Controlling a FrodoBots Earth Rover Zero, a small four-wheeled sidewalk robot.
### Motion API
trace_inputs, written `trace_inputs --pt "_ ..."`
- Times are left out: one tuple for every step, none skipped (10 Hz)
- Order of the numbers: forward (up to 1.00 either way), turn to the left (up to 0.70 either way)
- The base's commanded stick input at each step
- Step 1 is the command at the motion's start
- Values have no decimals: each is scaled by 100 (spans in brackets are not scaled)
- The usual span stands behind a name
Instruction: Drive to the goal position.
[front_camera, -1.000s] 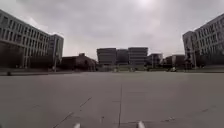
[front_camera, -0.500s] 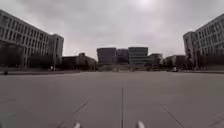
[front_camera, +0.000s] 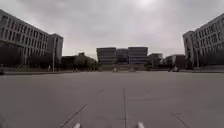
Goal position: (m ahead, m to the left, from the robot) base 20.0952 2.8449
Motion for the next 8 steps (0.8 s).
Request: trace_inputs --pt "70 0" --pt "70 0" --pt "70 0" --pt "70 0" --pt "70 0" --pt "70 0" --pt "70 0" --pt "70 0"
